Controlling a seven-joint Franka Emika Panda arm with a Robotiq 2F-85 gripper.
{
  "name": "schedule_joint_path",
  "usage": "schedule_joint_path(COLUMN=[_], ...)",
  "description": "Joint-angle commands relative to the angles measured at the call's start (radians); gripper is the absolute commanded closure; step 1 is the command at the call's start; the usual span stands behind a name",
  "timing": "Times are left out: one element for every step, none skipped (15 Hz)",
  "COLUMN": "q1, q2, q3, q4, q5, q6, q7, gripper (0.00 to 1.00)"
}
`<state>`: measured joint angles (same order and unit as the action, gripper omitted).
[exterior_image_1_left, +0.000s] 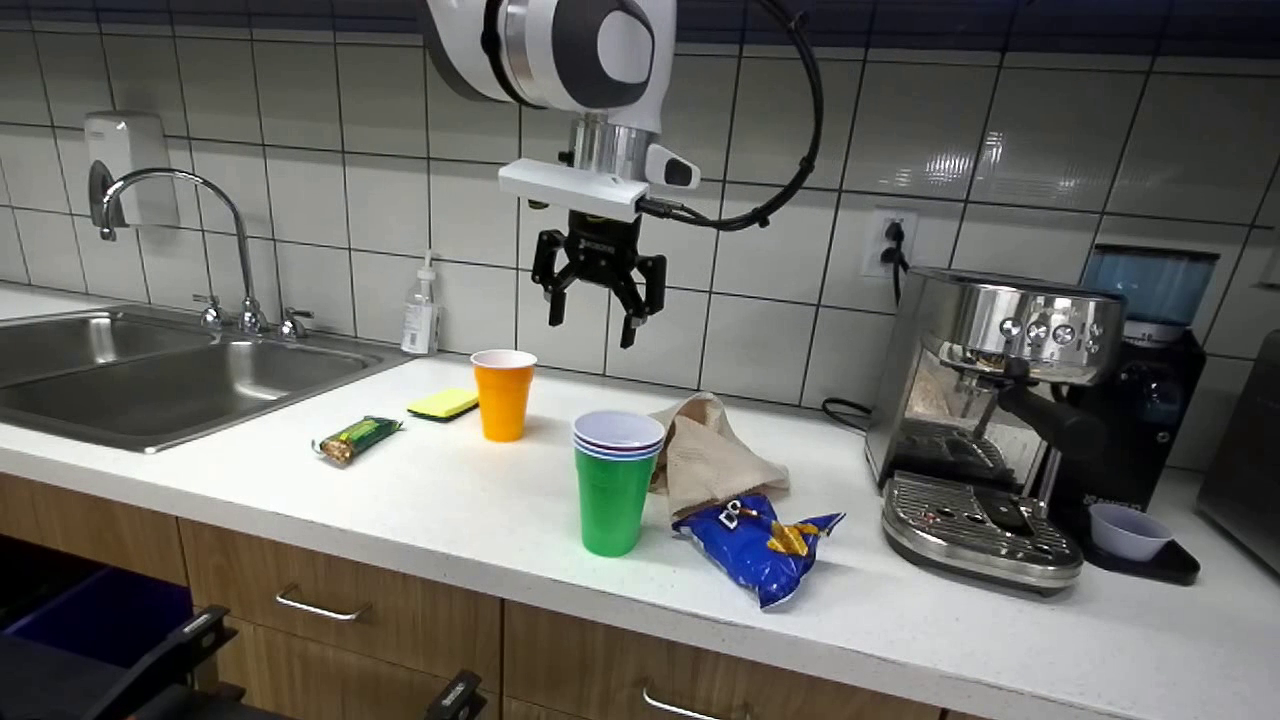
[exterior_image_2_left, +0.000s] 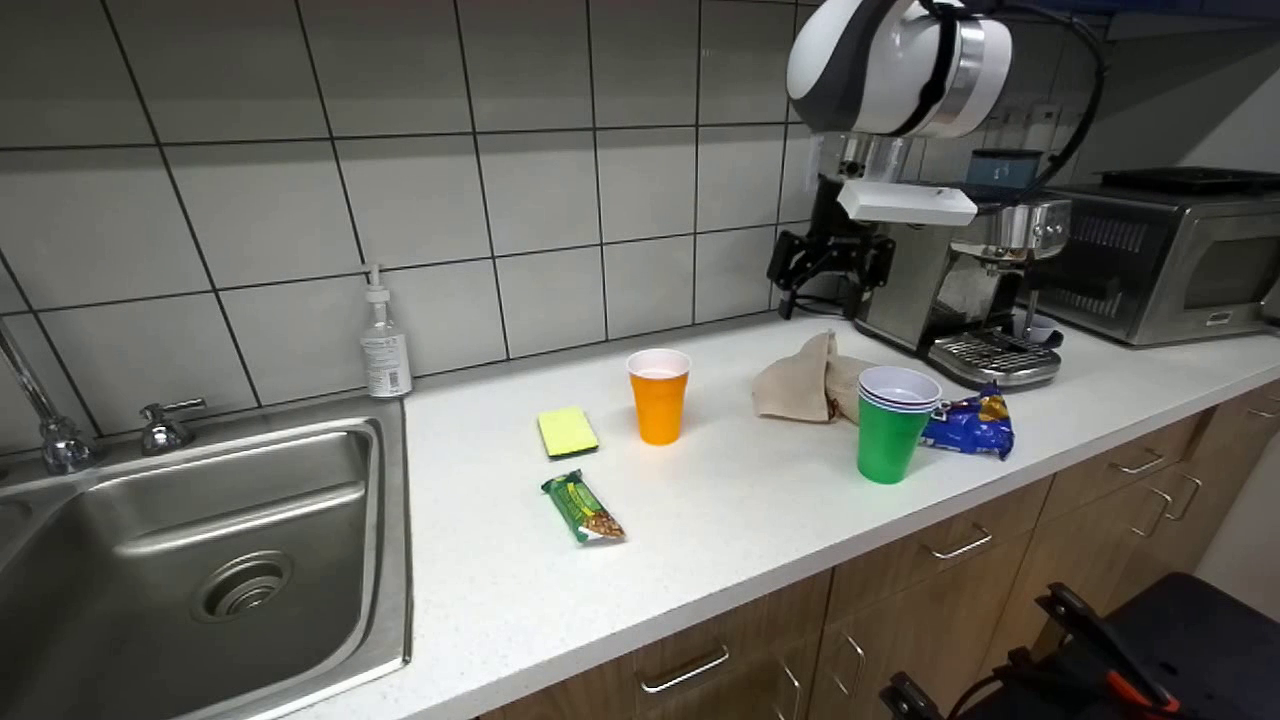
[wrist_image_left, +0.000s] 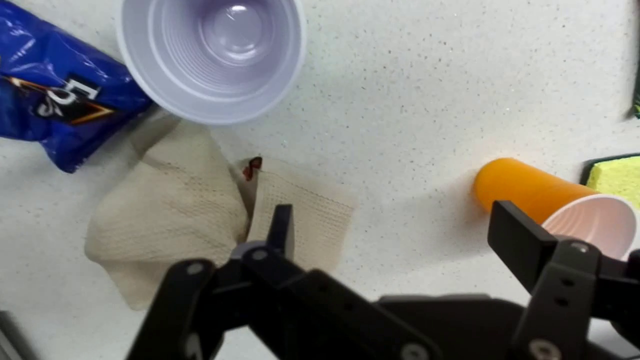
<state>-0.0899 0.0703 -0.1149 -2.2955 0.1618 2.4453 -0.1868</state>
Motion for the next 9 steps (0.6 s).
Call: schedule_joint_path(q1=[-0.002,-0.004,-0.005,-0.005,-0.006,-0.007,-0.007,-0.008,-0.008], q2=[0.086,0.1,0.118,0.134,0.152,0.171,0.185,0.203,0.22], q3=[0.039,0.05,0.061,0.072,0.082,0.093,0.102,0.113,0.123], q4=[0.114,0.133,0.154,0.175,0.197,0.219,0.238,0.26,0.281], q5=[0.056,0.063,0.068,0.069,0.072,0.074,0.074,0.076,0.074], q6=[-0.043,-0.047,-0.052,-0.057,-0.065,-0.074,-0.079,-0.088,-0.099], q7=[-0.088,-0.104,-0.117,-0.129,-0.141,-0.15,-0.159,-0.17,-0.175], gripper=[0.0,0.0,0.0,0.0,0.0,0.0,0.0,0.0,0.0])
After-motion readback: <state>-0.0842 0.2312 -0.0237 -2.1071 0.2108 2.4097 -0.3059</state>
